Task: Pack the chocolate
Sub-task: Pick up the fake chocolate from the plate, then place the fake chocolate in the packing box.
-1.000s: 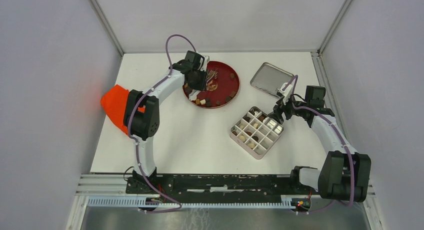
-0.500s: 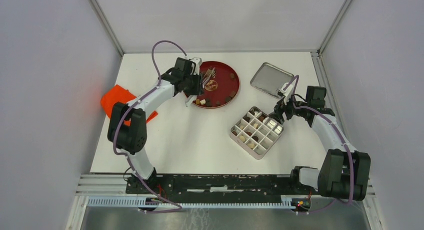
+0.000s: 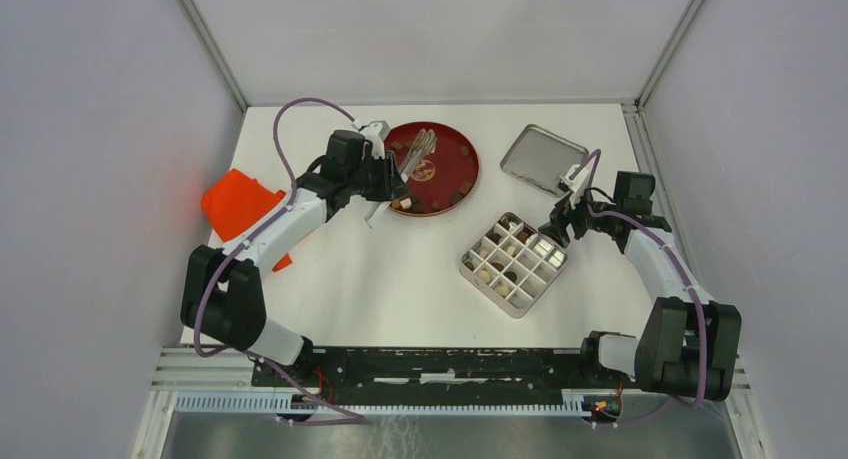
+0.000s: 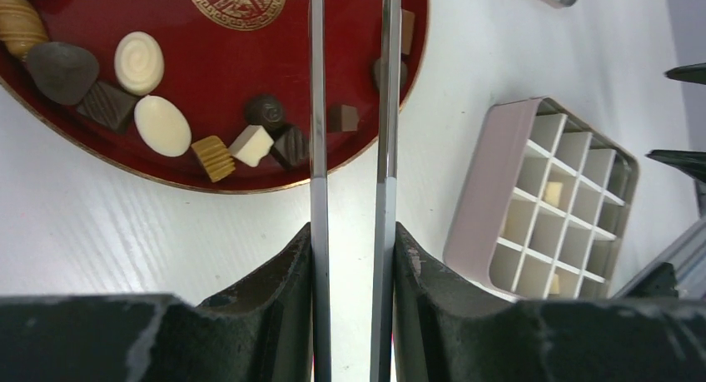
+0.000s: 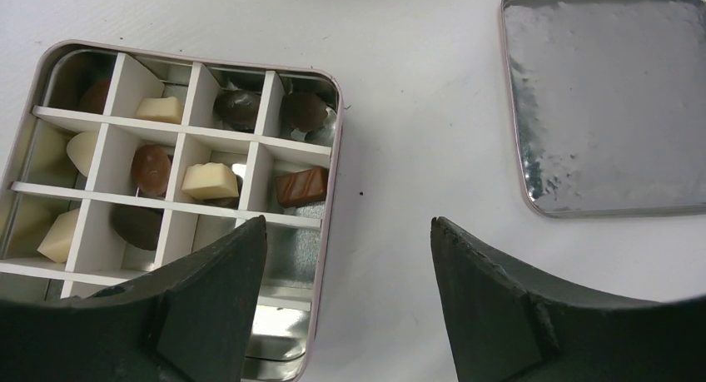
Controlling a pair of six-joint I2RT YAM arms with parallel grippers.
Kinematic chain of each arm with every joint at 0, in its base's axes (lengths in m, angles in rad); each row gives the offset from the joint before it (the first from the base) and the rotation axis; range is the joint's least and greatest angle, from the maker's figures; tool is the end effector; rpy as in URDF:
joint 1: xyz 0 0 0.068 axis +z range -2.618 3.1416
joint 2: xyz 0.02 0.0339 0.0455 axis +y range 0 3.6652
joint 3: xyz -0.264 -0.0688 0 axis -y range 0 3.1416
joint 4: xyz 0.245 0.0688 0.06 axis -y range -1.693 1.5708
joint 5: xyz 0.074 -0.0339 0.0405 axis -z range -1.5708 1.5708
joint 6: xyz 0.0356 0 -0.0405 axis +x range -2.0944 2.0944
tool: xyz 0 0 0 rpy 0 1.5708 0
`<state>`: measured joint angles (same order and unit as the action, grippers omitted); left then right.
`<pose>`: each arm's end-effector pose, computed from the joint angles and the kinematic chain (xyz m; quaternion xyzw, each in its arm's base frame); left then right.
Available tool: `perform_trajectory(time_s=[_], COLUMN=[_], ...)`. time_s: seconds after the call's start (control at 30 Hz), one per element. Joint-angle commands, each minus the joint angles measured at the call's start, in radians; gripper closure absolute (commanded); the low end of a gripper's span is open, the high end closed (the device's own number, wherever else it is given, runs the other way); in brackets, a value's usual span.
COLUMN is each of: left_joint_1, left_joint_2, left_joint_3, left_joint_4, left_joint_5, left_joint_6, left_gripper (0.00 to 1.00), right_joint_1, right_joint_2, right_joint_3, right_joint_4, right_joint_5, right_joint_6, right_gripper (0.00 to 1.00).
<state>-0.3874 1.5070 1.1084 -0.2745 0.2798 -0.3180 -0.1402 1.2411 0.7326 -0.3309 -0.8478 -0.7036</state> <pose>0.3082 -0.1364 0.2697 0.0914 0.8895 -0.2663 0.3598 0.2442 -0.0075 0.2238 -0.3779 0.7768 0.2170 0.4547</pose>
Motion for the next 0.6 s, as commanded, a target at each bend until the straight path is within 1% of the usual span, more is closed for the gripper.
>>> perform_trajectory(time_s=[0.0, 0.13, 0.43, 0.57], left_joint_1=[0.007, 0.006, 0.007, 0.005], left_joint_2=[-0.073, -0.117, -0.189, -0.213], left_joint_3=[-0.026, -0.07, -0.133, -0.156], left_joint_4=[0.12, 0.15, 0.165, 0.171], left_joint_5=[0.105, 0.173, 0.255, 0.291], left_joint_6=[-0.074, -0.094, -0.108, -0.118], left_gripper=[0.98, 0.98, 0.98, 0.98], right_joint_1=[-0.007, -0.01, -0.022, -0.022], right_joint_2=[0.0, -0.003, -0.014, -0.009], right_joint_3=[0.019, 0.017, 0.019, 0.016], right_joint_4=[0.016, 0.017, 0.015, -0.008], right_joint_5=[-0.034, -0.036, -0.043, -0.024], right_joint_6=[0.003, 0.001, 0.0, -0.042], right_gripper=[0.22, 0.22, 0.22, 0.22])
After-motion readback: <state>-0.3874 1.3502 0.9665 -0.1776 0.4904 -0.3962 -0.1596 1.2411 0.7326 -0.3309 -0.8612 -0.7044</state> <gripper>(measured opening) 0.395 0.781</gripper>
